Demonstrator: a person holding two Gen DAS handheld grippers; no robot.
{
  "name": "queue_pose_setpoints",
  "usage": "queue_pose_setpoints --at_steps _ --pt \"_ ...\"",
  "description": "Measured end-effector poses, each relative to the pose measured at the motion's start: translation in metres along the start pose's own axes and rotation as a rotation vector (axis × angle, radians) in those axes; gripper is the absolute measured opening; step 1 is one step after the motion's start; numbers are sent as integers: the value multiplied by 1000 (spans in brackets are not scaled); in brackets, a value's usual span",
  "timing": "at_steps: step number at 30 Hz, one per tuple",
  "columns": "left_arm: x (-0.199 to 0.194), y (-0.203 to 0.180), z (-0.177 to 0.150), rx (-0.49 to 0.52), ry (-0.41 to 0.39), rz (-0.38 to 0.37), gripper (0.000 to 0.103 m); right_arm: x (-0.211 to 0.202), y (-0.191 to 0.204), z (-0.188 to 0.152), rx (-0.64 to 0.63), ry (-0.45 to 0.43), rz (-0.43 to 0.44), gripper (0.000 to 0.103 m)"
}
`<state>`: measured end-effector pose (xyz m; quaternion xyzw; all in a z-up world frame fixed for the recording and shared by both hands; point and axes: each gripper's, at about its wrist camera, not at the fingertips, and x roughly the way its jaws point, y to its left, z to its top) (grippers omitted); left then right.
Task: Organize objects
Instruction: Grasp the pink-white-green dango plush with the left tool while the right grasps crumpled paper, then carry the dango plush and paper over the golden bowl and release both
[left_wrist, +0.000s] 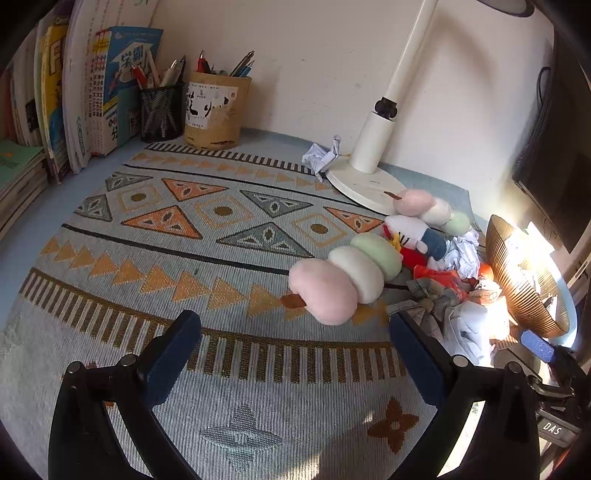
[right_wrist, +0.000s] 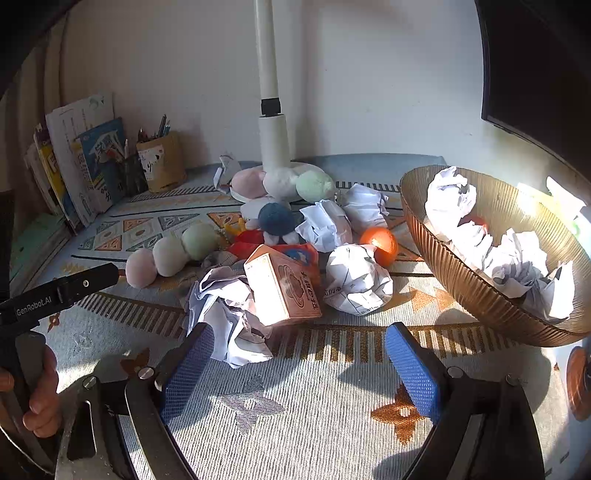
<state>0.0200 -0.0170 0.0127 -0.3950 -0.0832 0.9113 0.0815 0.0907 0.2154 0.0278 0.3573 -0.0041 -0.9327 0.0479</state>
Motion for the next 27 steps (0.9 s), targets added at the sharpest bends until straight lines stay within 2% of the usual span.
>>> queue_pose_setpoints --at_steps 2,5,8,10,12,14,15,17,18,21,24,27 --pt "14 -8 3 86 95 48 100 3 8 0 -33 32 26 93" --pt "15 -17 13 176 99 36 100 14 20 -2 -34 113 84 93" --pt "20 -25 29 243 96 15 100 27 24 1 30 179 168 93" --pt "28 -33 38 307 104 14 100 37 23 5 73 196 174 93" --pt "40 -40 43 357 135 -16 100 45 21 9 114 213 173 87" --pt "50 -46 45 384 170 -52 96 47 18 12 140 201 185 73" --pt "54 -48 45 394 179 -69 89 48 17 13 147 202 199 69" --pt "59 -51 44 404 193 -86 71 48 15 12 156 198 211 53" --pt "61 -53 41 413 199 -74 64 47 14 12 157 191 211 52" --pt "53 -60 33 456 160 -44 59 39 14 10 156 175 251 47" --pt "41 -64 25 463 151 -49 58 29 18 6 131 164 267 46" --pt "24 -67 23 450 128 -69 58 14 18 -3 134 163 320 46"
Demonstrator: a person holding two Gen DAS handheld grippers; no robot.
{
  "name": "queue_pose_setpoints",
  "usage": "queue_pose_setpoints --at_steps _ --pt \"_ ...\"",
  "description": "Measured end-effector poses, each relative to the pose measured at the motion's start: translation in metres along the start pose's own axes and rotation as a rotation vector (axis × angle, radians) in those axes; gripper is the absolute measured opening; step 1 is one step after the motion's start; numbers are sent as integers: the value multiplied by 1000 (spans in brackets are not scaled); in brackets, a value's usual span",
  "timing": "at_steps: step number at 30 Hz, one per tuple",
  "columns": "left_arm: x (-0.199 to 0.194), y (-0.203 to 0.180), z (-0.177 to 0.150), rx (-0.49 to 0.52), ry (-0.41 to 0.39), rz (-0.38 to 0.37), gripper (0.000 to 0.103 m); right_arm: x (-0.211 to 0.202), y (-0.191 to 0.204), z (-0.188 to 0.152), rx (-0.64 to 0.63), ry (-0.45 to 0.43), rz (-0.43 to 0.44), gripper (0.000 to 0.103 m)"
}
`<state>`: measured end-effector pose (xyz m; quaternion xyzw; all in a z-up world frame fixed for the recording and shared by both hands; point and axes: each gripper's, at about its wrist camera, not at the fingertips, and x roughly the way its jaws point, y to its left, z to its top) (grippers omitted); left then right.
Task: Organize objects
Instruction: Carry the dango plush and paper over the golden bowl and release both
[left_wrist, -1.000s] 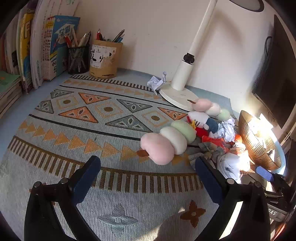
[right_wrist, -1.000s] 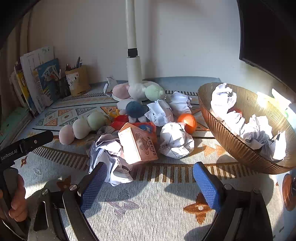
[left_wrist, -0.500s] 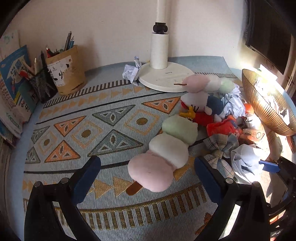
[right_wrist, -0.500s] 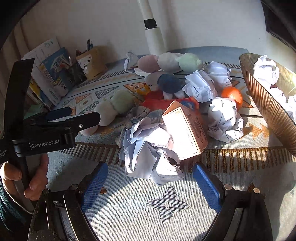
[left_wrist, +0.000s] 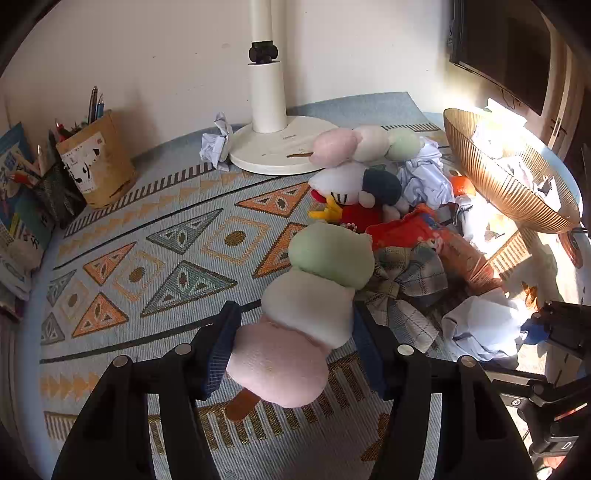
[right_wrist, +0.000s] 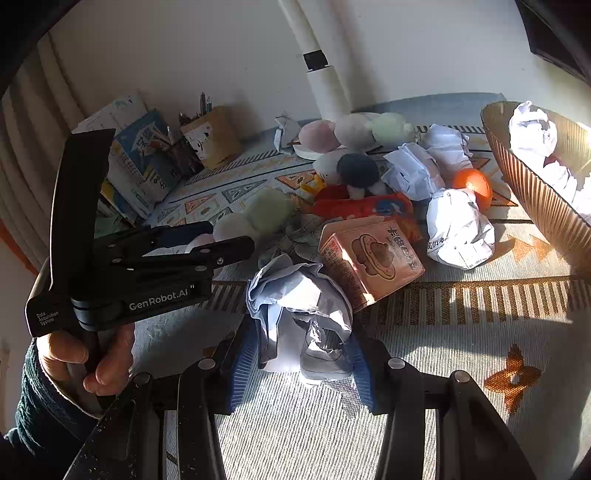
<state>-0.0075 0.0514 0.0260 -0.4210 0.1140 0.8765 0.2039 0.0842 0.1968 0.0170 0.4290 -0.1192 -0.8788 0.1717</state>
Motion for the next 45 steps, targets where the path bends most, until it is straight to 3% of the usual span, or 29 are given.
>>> queue_pose_setpoints --at_steps 4,8,13,17,21,26,29,30,33,39,43,45 --pt "-35 -6 9 -35 -58 -75 58 -27 0 -8 6 -18 51 46" --pt "-66 -26 26 -29 -123 -143 58 -79 -8 -4 -5 -124 -6 46" --pt "-97 -77 62 20 -227 -236 58 -158 -39 12 38 -315 -227 47" --pt "-103 -130 101 63 -297 -295 59 -212 -75 31 143 -449 -395 47" --pt "-75 -176 133 73 -283 -338 59 -223 -115 44 248 -452 -500 47" --pt "-27 -205 163 32 -266 -330 62 -190 -149 55 286 -361 -490 50" --pt "-1 -214 177 42 -210 -345 78 -172 -159 55 280 -313 -472 70" --pt "7 -215 179 39 -189 -356 83 -169 -160 53 273 -311 -483 70" --pt "12 -213 172 35 -168 -373 83 -164 -162 45 250 -296 -502 70" --pt "-6 -186 146 15 -166 -376 83 -167 -151 31 261 -315 -454 71" --pt "-45 -150 129 -38 -222 -360 83 -168 -119 32 207 -345 -396 71" --pt "-70 -125 118 -77 -264 -394 83 -166 -98 34 163 -356 -366 71"
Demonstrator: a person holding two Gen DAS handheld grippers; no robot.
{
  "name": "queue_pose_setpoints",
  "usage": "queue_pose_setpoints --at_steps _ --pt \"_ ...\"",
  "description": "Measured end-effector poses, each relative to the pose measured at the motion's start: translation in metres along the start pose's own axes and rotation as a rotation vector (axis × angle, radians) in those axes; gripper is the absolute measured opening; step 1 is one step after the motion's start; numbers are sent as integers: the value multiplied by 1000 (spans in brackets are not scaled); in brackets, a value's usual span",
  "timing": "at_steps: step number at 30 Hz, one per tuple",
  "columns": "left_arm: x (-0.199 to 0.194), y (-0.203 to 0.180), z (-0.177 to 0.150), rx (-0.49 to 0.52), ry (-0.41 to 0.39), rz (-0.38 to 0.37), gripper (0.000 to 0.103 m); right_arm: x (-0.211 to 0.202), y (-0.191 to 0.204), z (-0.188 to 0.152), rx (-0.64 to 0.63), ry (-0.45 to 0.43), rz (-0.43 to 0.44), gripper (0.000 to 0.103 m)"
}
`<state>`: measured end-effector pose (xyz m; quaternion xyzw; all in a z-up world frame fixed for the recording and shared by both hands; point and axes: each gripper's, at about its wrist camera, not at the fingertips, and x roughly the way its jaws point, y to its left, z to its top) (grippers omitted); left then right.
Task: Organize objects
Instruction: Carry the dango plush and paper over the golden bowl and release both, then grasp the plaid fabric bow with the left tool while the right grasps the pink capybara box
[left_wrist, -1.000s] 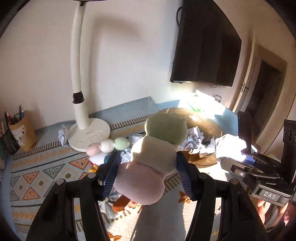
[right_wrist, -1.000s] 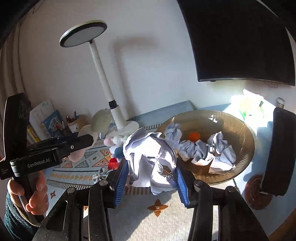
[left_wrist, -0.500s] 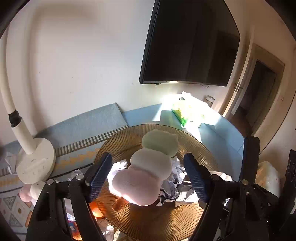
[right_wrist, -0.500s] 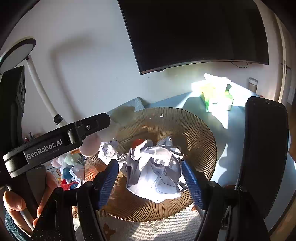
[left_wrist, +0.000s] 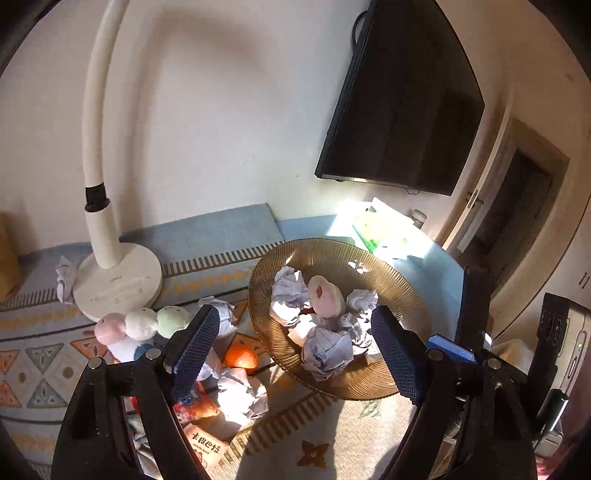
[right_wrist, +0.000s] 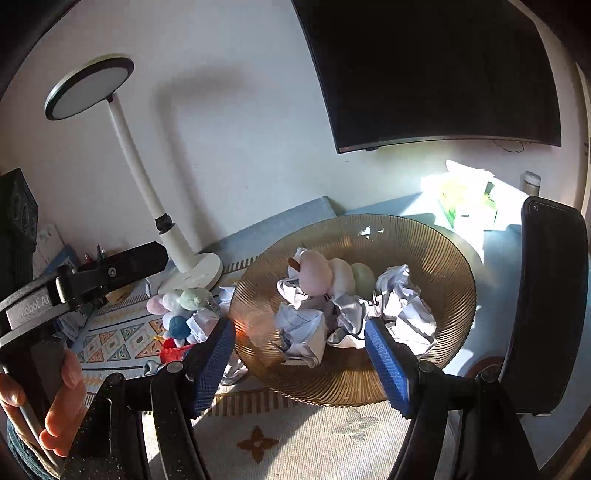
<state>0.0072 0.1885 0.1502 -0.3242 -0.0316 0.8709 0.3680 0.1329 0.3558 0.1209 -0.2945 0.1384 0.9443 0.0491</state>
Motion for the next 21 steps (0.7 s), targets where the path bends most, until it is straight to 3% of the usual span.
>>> queue_pose_setpoints --at_steps 3,4,7,13,19,21 --pt "-54 24 -12 -70 -76 -31 85 -1 32 -7 -54 -10 61 71" --pt "-69 34 -18 -96 -100 -18 92 0 41 -10 -69 -10 76 74" --pt "-101 65 -43 -146 -143 112 98 12 65 -26 -88 2 139 81" --pt "-94 126 -104 -186 -84 333 98 53 95 -69 -121 61 142 82" --pt "-74 167 -144 -301 -58 317 97 78 99 -87 -161 109 109 82" --pt "-67 173 -147 -339 -25 334 97 80 98 -88 -154 113 115 89"
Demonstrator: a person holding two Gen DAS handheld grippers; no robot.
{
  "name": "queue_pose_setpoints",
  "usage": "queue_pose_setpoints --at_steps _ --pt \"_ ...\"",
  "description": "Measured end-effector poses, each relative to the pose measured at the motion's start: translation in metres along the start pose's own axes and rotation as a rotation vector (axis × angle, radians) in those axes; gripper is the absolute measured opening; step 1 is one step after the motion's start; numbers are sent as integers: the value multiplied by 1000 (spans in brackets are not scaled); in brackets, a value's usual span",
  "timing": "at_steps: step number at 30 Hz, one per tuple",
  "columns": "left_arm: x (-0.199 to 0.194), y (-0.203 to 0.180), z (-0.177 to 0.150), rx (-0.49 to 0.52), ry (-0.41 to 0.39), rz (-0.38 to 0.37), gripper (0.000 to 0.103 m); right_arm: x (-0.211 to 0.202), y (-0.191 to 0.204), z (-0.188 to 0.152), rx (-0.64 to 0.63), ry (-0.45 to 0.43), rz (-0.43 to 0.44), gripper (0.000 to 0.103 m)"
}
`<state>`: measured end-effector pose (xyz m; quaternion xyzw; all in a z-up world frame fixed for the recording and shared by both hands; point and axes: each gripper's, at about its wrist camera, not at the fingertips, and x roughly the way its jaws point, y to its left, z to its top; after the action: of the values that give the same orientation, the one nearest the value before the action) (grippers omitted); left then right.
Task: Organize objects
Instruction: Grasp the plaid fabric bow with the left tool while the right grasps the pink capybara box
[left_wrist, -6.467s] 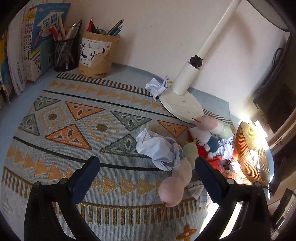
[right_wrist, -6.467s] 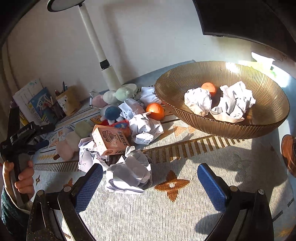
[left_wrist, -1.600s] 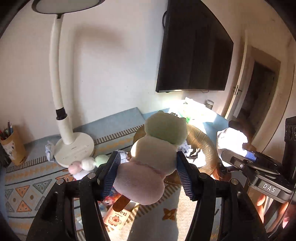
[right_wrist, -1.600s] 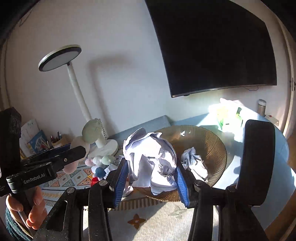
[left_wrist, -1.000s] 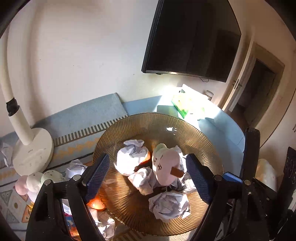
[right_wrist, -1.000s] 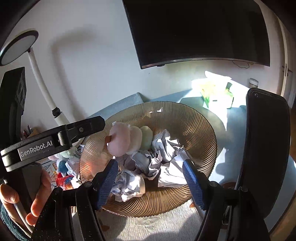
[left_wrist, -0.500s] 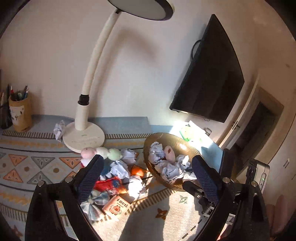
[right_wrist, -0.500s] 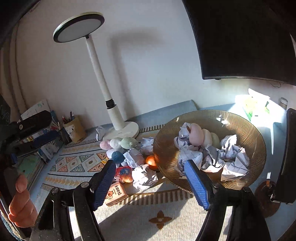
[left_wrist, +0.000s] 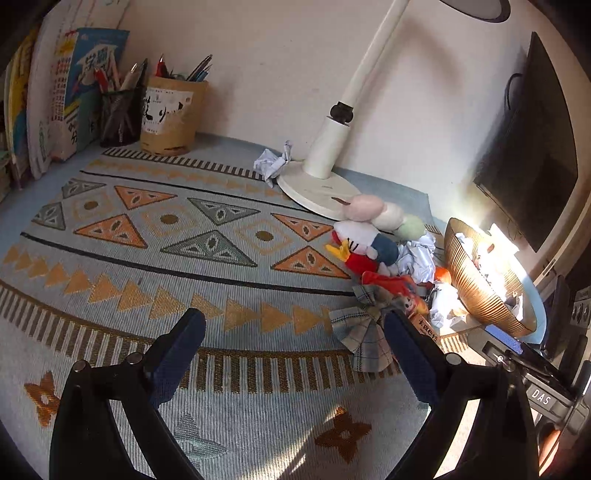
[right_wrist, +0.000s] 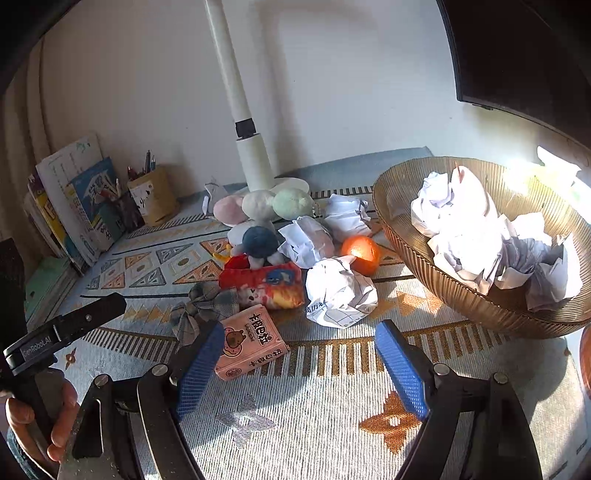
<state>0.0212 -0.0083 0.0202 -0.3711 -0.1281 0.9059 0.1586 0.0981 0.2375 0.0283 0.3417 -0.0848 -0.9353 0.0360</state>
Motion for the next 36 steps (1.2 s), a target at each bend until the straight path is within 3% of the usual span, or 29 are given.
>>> queue_pose_setpoints --at_steps 5,12,21,25,27,28,31,35,36 --pt "2 9 -2 -46 30 -41 98 13 0 0 5 61 -56 91" --pt "14 22 -2 -125 116 -140 98 14 7 -4 -37 70 -108 91" --pt "13 13 -3 -85 101 -93 98 12 8 -3 -17 75 -114 91" --pt "24 6 0 -56 162 -105 98 20 28 -8 -34 147 -24 91" --pt "26 0 2 -20 169 -78 98 32 41 -10 -62 195 -61 91" --pt "28 -4 3 -7 177 -77 98 38 45 -11 -74 212 -93 90" --pt "31 -13 3 21 206 -98 98 46 38 -10 -47 242 -113 71" --pt "36 -30 9 84 223 -73 98 29 1 -10 122 202 -83 63" --pt "39 -35 11 105 234 -62 98 26 -6 -12 155 199 -119 63"
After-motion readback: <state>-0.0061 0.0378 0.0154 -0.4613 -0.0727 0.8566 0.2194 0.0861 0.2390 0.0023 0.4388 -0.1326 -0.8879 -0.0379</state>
